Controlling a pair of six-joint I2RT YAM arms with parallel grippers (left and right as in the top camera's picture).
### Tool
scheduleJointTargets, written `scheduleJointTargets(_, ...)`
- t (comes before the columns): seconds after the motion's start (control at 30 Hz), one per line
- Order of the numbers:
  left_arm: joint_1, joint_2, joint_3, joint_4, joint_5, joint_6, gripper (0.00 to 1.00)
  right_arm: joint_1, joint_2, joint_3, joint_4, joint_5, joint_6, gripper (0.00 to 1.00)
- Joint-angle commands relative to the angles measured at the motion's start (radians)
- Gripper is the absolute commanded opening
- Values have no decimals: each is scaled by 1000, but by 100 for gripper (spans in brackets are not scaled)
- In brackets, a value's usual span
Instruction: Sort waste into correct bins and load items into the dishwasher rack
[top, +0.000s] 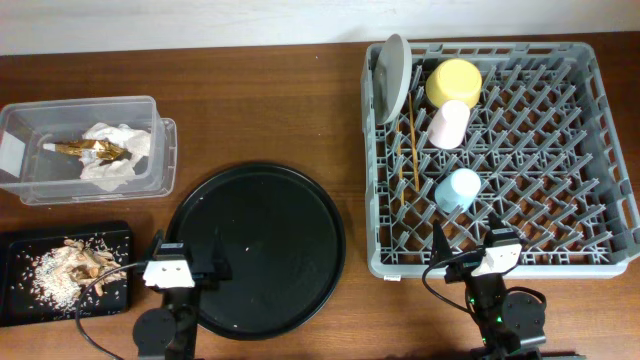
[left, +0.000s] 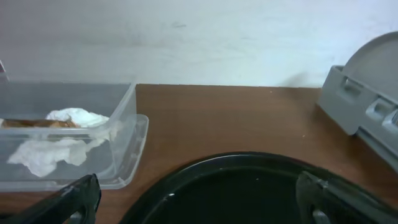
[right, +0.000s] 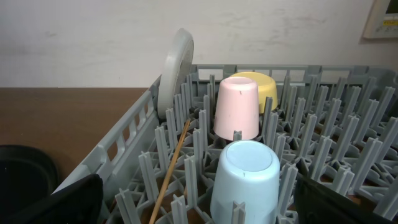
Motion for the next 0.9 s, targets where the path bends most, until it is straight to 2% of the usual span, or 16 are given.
scheduleJointTargets(0.0, -3, -9, -7, -1, -11, 66, 99, -3, -7, -7, -4, -2, 0, 98)
scheduleJointTargets(0.07, -3, -9, -7, -1, -15, 144, 99, -3, -7, -7, -4, -2, 0, 98)
scheduleJointTargets(0.27, -3, 55, -7, 2, -4, 143, 99, -3, -7, -7, -5, -2, 0, 98)
scheduleJointTargets(0.87, -4, -9, -8, 3, -21, 143, 99, -3, -7, -7, -4, -2, 0, 98)
